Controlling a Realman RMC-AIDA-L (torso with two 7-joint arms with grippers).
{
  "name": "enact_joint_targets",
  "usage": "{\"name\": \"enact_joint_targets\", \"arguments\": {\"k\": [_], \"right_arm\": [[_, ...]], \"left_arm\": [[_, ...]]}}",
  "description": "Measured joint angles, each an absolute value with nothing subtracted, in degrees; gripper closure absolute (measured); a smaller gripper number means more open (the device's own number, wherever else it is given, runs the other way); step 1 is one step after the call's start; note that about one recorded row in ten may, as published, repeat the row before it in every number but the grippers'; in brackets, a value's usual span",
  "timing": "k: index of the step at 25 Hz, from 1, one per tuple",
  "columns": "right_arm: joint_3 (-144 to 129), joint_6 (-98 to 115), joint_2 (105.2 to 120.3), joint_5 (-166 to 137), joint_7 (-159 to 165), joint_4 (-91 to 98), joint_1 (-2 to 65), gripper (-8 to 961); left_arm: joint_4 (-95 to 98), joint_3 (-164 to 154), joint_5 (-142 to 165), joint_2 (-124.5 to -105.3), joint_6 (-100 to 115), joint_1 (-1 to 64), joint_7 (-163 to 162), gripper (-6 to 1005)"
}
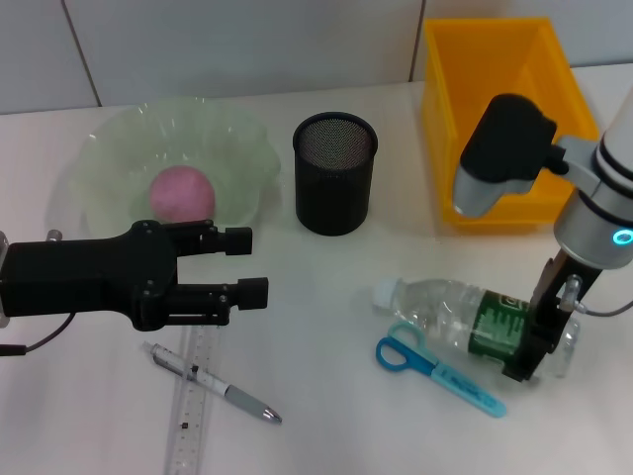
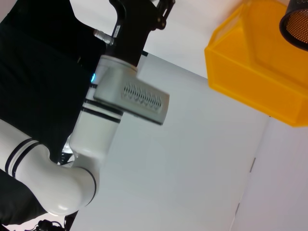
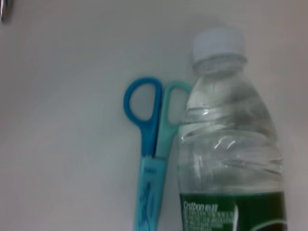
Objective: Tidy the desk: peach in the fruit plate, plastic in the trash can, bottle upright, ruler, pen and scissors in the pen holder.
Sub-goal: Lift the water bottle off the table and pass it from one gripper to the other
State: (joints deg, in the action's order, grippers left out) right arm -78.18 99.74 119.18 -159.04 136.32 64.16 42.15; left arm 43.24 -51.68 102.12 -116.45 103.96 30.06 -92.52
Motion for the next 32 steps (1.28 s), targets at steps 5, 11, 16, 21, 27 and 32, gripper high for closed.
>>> {"name": "enact_joint_targets", "arguments": {"k": [5,11,16,21,27,32], "right_arm": [[-73.6,99.6,119.09,-156.0,134.0,67.0,40.5,188],[-69.8,98.5,119.08,-151.2,130.0,69.6,37.0,188],[-68.8,96.1,119.08,-148.4,127.2,71.2,33.8,188],[-66.3,94.6,119.19,-142.3,122.9,73.9,30.6,188],[-62.9,94.3,119.23,-132.0,116.7,78.2,26.0,188],[-61.4,93.4,119.28,-126.3,112.5,80.3,22.8,188]], "left_arm": [[43.2,-51.6,102.1,-116.45,104.0,30.1,-92.7,217],[43.4,-51.6,102.1,-116.46,104.0,30.1,-92.9,217],[43.4,-51.6,102.1,-116.40,104.0,30.6,-93.0,217],[43.4,-51.6,102.1,-116.26,104.1,30.8,-93.0,217],[43.5,-50.1,102.1,-116.12,104.1,31.0,-93.0,217],[43.4,-48.2,102.0,-116.10,104.1,30.9,-93.0,217]]}}
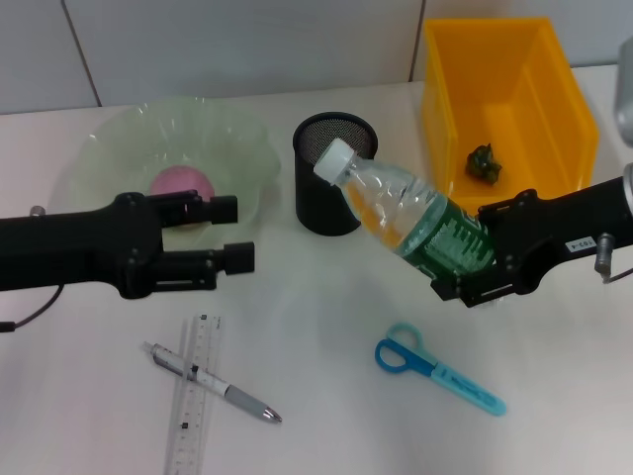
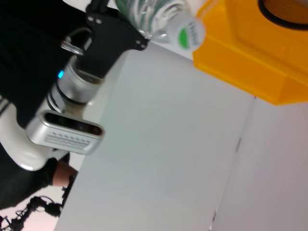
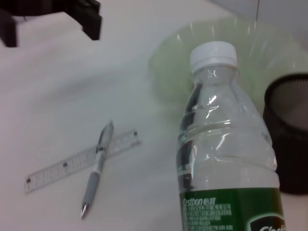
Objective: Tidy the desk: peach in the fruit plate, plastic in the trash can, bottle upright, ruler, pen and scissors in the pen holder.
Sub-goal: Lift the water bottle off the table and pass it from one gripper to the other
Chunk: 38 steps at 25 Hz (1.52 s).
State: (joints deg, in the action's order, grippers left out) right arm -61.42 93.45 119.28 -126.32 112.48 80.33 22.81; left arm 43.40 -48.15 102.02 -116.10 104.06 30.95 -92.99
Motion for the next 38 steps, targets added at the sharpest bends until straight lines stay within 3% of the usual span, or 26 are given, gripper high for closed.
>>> {"name": "enact_joint_targets", "arguments": {"k": [16,38], "right_arm": [[-60.2,84.6,119.50,-99.9,88.9,74.0,16.1,187],[-64.0,83.4,119.46,-86.2,74.2,57.8,21.7,187]], "left_arm": [[42.4,-43.3,94.6,-116.48,104.8,31.0,-93.3,217],[42.0,-43.2,88.8,-118.07,104.2,34.5,-92.1,217]]}}
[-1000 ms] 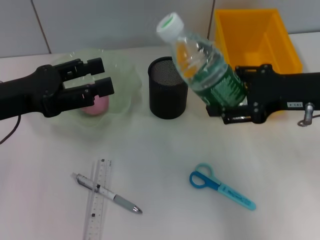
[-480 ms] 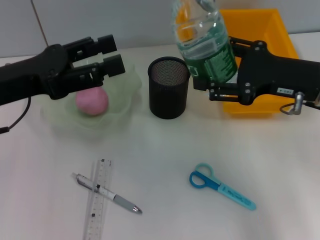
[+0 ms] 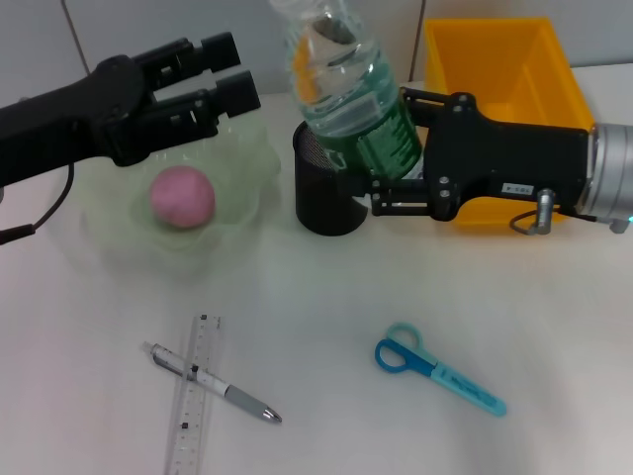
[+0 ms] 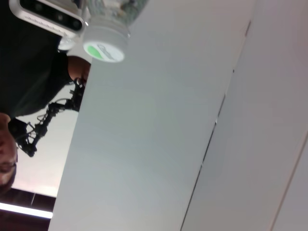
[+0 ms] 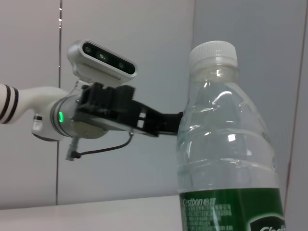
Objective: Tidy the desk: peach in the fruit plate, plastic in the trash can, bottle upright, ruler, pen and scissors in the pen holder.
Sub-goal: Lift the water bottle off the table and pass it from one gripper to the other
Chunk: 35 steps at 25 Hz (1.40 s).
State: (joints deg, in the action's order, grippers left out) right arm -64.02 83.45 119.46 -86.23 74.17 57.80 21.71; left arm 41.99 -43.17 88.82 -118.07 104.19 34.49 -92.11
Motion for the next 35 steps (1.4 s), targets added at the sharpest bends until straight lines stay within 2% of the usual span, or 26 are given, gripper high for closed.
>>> {"name": "enact_joint_targets", "arguments": {"k": [35], "right_arm": [[-71.2,81.3,119.53,-80.7,73.4,49.5,25.6,187]], "left_arm": [[34.6,-44.0,83.5,-118.68,102.6,36.3,-85.1,218]]}}
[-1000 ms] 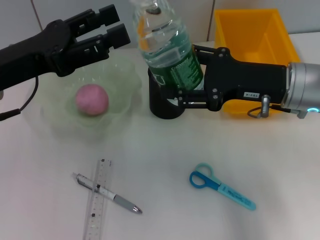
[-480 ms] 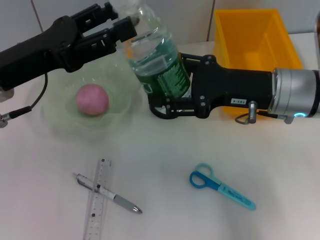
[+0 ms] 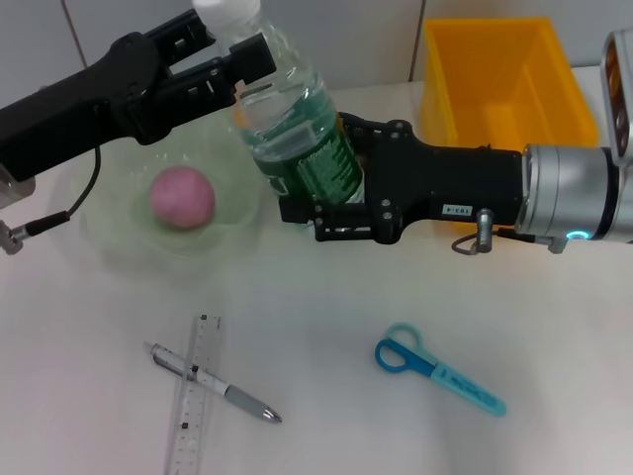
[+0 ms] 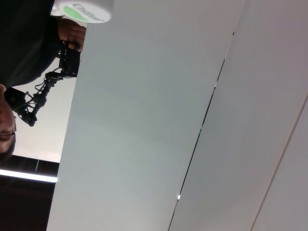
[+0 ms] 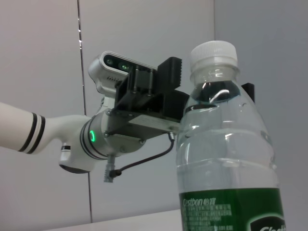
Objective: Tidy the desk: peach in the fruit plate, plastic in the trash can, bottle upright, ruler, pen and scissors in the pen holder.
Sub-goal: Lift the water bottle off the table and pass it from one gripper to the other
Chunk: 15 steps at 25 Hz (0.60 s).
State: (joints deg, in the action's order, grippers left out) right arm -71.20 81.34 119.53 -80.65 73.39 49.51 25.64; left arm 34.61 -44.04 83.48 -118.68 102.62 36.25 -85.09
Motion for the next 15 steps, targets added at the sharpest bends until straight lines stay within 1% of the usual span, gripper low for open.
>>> {"name": "enact_joint_targets", "arguments": {"k": [15], "right_arm": [[-72.3,81.3,119.52,-80.0,73.4,49.0,25.9,187]], "left_arm": [[32.5,-44.1,82.9,-118.85,102.6,36.6,-82.7,218]]}}
